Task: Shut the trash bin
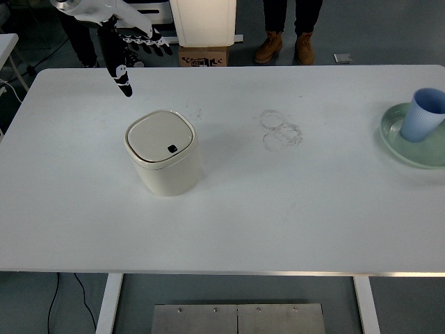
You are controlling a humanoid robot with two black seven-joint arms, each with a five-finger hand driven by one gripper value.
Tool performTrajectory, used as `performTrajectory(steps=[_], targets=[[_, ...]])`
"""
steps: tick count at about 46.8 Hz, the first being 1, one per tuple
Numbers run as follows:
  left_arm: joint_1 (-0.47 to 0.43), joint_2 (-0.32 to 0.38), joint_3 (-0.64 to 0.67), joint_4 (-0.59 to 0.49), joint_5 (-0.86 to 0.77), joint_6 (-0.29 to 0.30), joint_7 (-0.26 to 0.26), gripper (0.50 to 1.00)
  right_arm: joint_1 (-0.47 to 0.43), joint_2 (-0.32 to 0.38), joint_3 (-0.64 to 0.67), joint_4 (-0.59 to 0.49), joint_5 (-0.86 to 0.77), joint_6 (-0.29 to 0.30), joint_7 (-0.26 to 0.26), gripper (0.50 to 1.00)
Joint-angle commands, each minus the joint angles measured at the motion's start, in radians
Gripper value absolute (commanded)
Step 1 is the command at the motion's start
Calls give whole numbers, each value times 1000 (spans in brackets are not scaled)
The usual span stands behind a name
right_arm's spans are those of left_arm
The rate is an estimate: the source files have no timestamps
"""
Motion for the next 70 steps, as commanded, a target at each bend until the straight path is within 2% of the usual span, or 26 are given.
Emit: performTrajectory(steps=[1,13,19,27,35,49,56,66,70], targets=[[9,4,-1,35,-51,0,-1,1000,0,0,0,0,0,0,-1,991],[69,2,-43,161,-177,0,-1,1000,0,0,0,0,0,0,-1,991],[89,1,-52,197,-222,34,-1,1000,0,0,0,0,0,0,1,991],[116,2,-87,236,-236,120,-1,1000,0,0,0,0,0,0,1,991],[142,2,-101,285,-240,178,-1,1000,0,0,0,0,0,0,0,991],[182,2,-153,381,-404,307,1,1000,0,0,0,0,0,0,-1,991],[208,5,-214,422,-433,370,2,1000,0,0,0,0,0,0,-1,991],[241,28,-268,486,-507,375,5,1000,0,0,0,0,0,2,-1,991],[254,45,-303,503,-542,375,42,1000,0,0,0,0,0,0,-1,991]])
